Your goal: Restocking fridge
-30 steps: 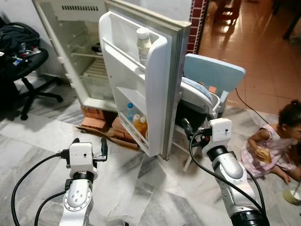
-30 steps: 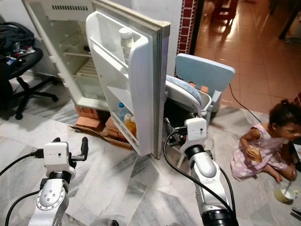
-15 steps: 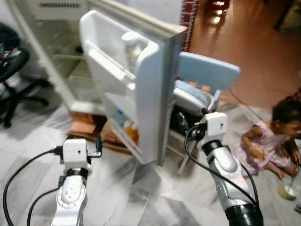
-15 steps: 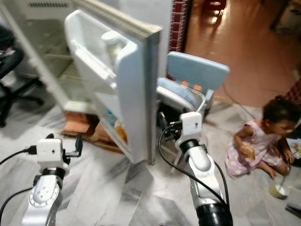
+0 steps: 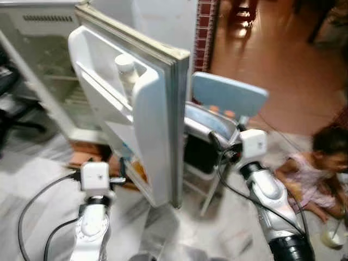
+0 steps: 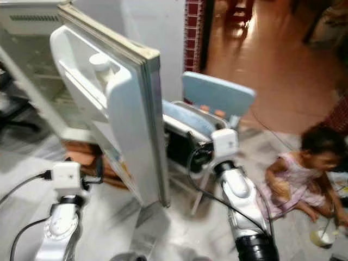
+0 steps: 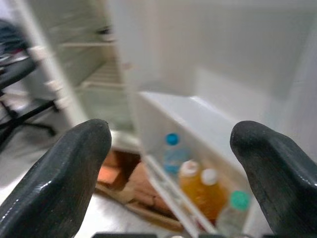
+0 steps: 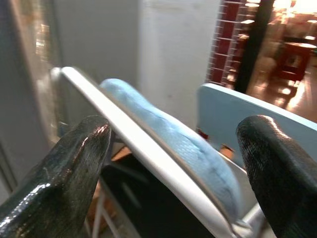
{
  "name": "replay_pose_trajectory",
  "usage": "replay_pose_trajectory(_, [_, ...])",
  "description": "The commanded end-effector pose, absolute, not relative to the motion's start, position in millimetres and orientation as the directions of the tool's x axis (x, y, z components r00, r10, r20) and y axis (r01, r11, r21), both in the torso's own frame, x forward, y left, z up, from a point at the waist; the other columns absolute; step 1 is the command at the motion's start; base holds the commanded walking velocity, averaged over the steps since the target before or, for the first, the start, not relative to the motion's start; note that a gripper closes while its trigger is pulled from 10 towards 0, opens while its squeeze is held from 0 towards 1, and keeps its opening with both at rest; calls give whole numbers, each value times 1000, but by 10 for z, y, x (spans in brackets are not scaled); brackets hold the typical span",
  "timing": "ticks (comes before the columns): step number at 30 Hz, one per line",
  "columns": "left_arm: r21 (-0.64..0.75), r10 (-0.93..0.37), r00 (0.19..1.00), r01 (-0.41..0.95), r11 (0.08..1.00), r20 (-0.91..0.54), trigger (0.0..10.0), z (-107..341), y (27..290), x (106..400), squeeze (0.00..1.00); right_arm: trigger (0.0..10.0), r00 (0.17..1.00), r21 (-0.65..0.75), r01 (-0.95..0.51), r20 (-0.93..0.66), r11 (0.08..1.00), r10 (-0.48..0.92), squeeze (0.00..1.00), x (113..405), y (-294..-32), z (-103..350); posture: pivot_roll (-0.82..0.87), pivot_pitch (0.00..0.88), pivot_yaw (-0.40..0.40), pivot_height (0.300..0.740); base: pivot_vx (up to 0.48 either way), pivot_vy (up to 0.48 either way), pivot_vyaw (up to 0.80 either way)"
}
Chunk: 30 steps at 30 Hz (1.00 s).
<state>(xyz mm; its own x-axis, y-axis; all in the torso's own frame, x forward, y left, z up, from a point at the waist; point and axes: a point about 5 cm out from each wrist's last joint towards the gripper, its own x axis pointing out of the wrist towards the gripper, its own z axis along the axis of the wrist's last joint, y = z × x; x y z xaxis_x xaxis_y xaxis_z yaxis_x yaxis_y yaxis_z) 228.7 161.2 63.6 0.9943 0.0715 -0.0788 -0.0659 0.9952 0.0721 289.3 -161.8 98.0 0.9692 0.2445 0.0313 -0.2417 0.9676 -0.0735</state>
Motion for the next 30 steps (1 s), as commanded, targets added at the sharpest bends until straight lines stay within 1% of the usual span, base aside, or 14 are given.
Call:
replay_pose_trajectory(1, [93,102,989,-92,991,-107,10000,591,1701,2252,0,10000,961,-69,-266,57,961,270,0,2940,-1522,1034,-46,52,37,740,0,0,800])
replay_pose_trajectory(5, [107,97,986,-83,991,-138,10000,532,1715,2221,0,10000,959,-72,-272,60,960,276,0,2992,-1505,1052,-45,54,39,740,0,0,800])
replay_pose_trajectory(8, [121,95,971,-69,990,-219,10000,351,1731,2141,0,10000,958,-55,-270,89,961,274,0,3120,-1470,1160,-48,53,43,740,0,0,800])
replay_pose_trajectory(13, [130,73,958,-38,991,-278,10000,248,1701,2096,0,10000,951,-57,-290,92,955,294,0,3169,-1446,1191,-48,53,43,740,0,0,800])
replay_pose_trajectory(16, [116,51,950,-15,993,-309,10000,204,1685,2096,0,10000,930,-36,-354,93,935,356,0,3219,-1379,1225,-46,54,46,740,0,0,800])
replay_pose_trajectory(20, [115,46,950,-10,993,-309,10000,204,1687,2097,0,10000,886,79,-460,116,885,450,0,3205,-1225,1291,-48,54,45,740,0,0,800])
replay_pose_trajectory(21, [116,44,950,-8,993,-309,10000,201,1685,2099,0,10000,829,165,-558,148,813,539,0,3143,-1077,1366,-47,53,45,740,0,0,644])
replay_pose_trajectory(23, [119,41,951,-4,993,-308,10000,199,1681,2100,0,10000,694,262,-719,224,643,684,0,2975,-837,1530,-40,52,42,740,0,0,503])
replay_pose_trajectory(24, [121,40,951,-3,993,-307,10000,199,1680,2100,0,10000,633,283,-772,259,569,730,0,2893,-762,1608,-40,52,42,740,0,0,500])
replay_pose_trajectory(25, [123,40,951,-2,992,-307,10000,199,1680,2100,0,10000,605,287,-793,274,537,748,0,2853,-734,1647,-40,52,42,740,0,0,500])
replay_pose_trajectory(26, [125,44,951,-5,992,-307,10000,197,1685,2095,0,10000,544,301,-834,305,463,782,0,2756,-689,1730,-34,52,39,740,0,0,0])
replay_pose_trajectory(27, [126,46,950,-7,992,-308,10000,195,1687,2092,0,10000,526,305,-844,311,441,792,0,2726,-679,1747,-34,52,40,740,0,0,0])
replay_pose_trajectory(28, [127,48,950,-9,992,-308,10000,194,1690,2089,0,10000,464,294,-877,306,381,831,0,2633,-672,1748,-36,53,40,740,0,0,0])
replay_pose_trajectory(30, [127,48,950,-9,992,-309,10000,193,1691,2088,0,10000,448,286,-884,293,369,845,0,2603,-676,1723,-37,52,41,740,0,0,0])
